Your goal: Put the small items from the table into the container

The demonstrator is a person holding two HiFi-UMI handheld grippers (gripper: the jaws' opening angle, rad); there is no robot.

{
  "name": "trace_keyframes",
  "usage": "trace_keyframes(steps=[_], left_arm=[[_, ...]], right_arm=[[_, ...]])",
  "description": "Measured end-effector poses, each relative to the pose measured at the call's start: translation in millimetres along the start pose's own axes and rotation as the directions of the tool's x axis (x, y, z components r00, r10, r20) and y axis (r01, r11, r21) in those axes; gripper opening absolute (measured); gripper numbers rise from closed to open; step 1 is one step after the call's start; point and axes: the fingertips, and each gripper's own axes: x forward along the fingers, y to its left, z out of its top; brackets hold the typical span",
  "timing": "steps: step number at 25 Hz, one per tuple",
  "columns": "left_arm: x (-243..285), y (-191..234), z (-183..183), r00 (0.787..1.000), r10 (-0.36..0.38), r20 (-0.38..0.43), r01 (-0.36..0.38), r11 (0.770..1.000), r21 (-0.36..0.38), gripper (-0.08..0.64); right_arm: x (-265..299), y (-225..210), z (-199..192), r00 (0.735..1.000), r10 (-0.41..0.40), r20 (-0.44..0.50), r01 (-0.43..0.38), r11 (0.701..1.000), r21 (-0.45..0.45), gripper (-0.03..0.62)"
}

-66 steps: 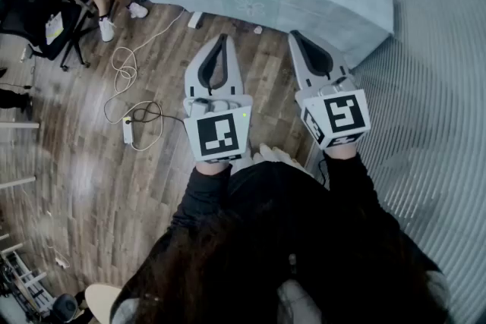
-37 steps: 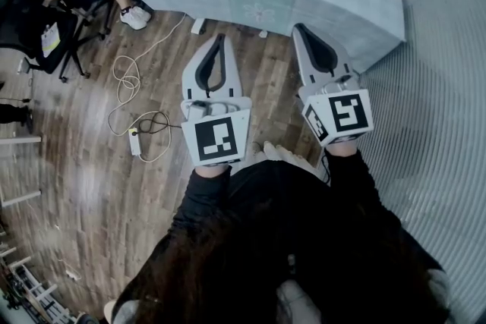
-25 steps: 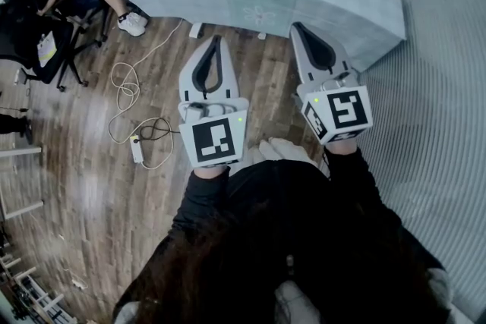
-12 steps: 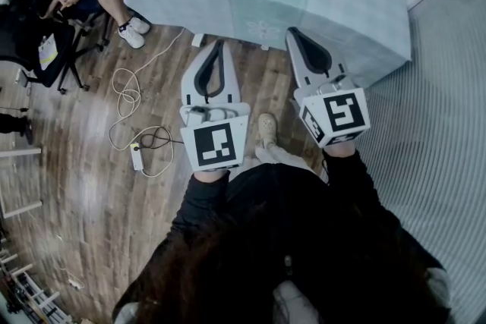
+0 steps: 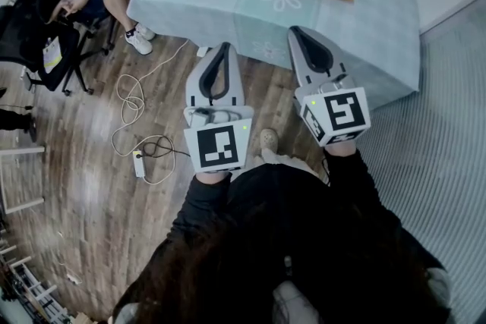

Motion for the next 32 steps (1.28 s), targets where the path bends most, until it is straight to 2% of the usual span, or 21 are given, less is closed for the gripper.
trace_keyframes(steps=[12, 21, 32], left_arm=[[62.0, 6.7, -0.5, 0.999, 0.054, -0.002, -0.054, 0.999, 0.000, 0.003], [80.3, 13.0, 0.2, 0.997, 0.080, -0.004, -0.080, 0.997, 0.001, 0.002], [108.3, 46.3, -8.7, 0.997, 0.073, 0.000, -0.073, 0.997, -0.020, 0.002]], right_arm=[[43.6, -49.0, -11.7, 0.999, 0.037, -0.023, -0.037, 0.999, 0.009, 0.026], [64.4, -57.4, -14.0, 0.997, 0.069, -0.030, -0.069, 0.998, 0.008, 0.026], [107.5, -54.1, -21.2, 0.997, 0.064, -0.047, -0.063, 0.998, 0.004, 0.026]])
